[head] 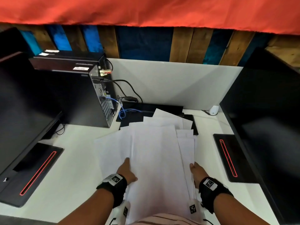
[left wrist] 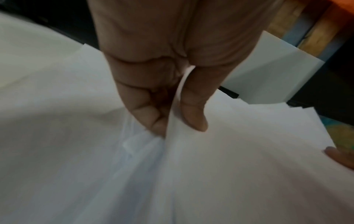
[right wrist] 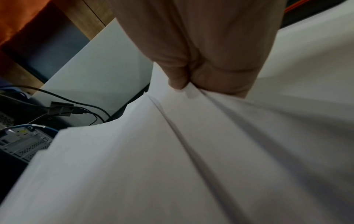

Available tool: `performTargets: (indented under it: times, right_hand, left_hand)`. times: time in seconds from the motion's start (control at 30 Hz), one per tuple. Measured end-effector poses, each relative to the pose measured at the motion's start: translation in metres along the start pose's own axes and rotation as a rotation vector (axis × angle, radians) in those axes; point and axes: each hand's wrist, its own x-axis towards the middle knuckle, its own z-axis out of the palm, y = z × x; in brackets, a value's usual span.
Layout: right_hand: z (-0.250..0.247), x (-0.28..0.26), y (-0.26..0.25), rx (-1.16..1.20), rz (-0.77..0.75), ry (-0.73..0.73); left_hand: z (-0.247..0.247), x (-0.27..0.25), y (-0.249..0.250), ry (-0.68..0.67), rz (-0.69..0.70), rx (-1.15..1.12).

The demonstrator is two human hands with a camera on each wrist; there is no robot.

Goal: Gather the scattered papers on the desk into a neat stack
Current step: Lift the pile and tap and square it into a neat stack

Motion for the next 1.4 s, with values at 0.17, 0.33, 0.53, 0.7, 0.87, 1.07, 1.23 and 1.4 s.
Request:
performTargets:
  times: [0.17,0.33,0.53,0.7,0.87,1.07,1.23,1.4]
  right_hand:
    - [0.002,0.0,-0.008,0.034,0.013,-0.011]
    - [0.005,0.001,-0.009,0.082,-0.022,-0.101]
    - [0.001,0.009,0.005,-0.015,0.058,-0.017]
    - [0.001,0.013,0.007,-0.011,0.102,0.012]
    - [0.004,0.015,0.007,-0.01,0.099,-0.015]
    - [0.002,0.014,0.011,-0.011,0.088,-0.022]
    - [0.003,0.012,0.011,-0.005,0.05,0.0]
    - [0.003,0.012,0.013,0.001,0.026,0.005]
  left_hand:
    - [0.019,0.005,0.008,0.146,-0.017,-0.078]
    - [0.027,0.008,0.011,-0.028,0.055,0.165]
    - [-0.03,0.017,-0.022,0.434,-0.172,0.054]
    - [-0.052,0.013,-0.048,0.526,-0.471,-0.106]
    - [-0.031,0.026,-0.015,0.414,-0.314,-0.416]
    - [-0.016,0.026,0.019,0.154,-0.188,-0.329]
    - [-0.012,0.028,0.021,0.212,-0.238,-0.043]
    - [-0.005,0.024,0.027,0.182,-0.145,-0.32]
